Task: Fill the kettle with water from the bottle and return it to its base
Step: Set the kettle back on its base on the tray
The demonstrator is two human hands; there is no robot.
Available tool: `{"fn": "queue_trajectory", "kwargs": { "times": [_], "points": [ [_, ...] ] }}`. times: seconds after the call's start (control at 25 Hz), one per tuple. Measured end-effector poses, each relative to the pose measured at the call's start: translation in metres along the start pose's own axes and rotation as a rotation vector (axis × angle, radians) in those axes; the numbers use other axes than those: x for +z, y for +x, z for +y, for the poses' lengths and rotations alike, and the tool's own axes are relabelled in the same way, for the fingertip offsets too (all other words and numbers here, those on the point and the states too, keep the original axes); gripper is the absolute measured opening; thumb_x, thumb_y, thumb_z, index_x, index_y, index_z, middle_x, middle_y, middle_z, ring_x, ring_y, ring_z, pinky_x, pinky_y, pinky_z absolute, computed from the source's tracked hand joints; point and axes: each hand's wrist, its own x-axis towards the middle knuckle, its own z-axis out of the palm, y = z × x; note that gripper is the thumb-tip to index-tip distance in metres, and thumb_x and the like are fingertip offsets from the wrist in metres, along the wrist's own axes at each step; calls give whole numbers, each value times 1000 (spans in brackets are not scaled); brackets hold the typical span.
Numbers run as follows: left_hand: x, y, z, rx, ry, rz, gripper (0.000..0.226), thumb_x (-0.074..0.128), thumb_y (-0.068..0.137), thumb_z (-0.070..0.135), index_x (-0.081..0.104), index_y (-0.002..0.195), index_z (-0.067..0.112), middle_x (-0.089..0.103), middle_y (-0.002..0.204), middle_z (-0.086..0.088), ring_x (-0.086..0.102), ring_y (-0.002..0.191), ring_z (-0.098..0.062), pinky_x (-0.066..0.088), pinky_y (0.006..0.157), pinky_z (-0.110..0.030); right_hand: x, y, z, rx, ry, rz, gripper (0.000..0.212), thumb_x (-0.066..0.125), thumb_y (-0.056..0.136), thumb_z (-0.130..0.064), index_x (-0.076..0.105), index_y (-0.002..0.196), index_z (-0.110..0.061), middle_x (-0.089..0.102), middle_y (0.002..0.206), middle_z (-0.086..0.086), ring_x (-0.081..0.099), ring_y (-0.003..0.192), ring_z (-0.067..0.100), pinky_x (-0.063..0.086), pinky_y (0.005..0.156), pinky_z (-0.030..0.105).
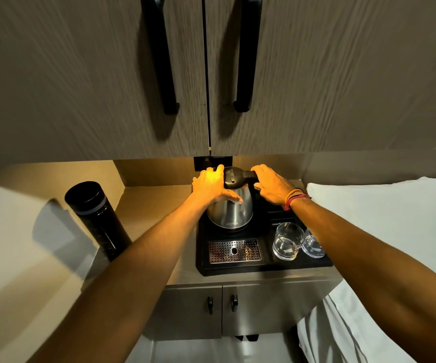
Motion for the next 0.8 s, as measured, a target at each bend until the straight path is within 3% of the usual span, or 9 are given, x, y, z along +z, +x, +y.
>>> {"fn": "queue_trajectory", "kwargs": {
  "times": [0.12, 0.24, 0.36, 0.48, 0.64, 0.8],
  "points": [
    [17, -13, -5, 86, 90, 116, 121, 69, 71, 76, 21, 159, 9, 36, 158, -14, 34, 145, -33, 30, 115, -59, 16, -18, -2, 108, 115, 144, 80, 56, 93, -23, 7, 156, -14, 20, 163, 11, 29, 147, 32, 38, 115, 49],
    [38, -28, -8, 128, 130, 227, 116, 60, 81, 74, 8, 161, 8, 15, 169, -12, 14, 156, -28, 17, 123, -56, 35, -35, 1, 70, 39, 220, 86, 55, 91, -24, 3, 157, -6, 6, 166, 12, 10, 154, 26, 24, 125, 44],
    [44, -32, -8, 91, 98, 234, 114, 57, 85, 72, 2, 162, 8, 6, 170, -11, 4, 157, -26, 10, 125, -55, 38, -34, -1, 64, 55, 230, 87, 56, 82, -13, 12, 156, -5, 5, 167, 10, 5, 155, 23, 18, 127, 40],
    [42, -29, -3, 60, 138, 215, 113, 56, 85, 73, 4, 162, 8, 7, 170, -11, 3, 157, -26, 7, 125, -54, 36, -29, -2, 59, -5, 222, 92, 57, 73, -15, 16, 155, -3, 7, 166, 13, 1, 155, 25, 8, 129, 43],
    [38, -30, 3, 2, 173, 173, 112, 58, 86, 70, 3, 162, 7, 7, 170, -11, 2, 157, -26, 5, 124, -54, 31, -31, -8, 52, -207, 157, 113, 63, 64, -32, 4, 156, -4, 8, 165, 19, 1, 155, 32, 4, 127, 49],
    [19, -43, 14, 9, 249, 88, 109, 60, 90, 61, 0, 161, 6, 2, 171, -11, -3, 157, -28, 6, 125, -55, 20, -45, -35, 68, -295, 79, 119, 67, 71, -40, -9, 155, -4, 8, 162, 28, 4, 153, 38, 10, 127, 49]
  ]
}}
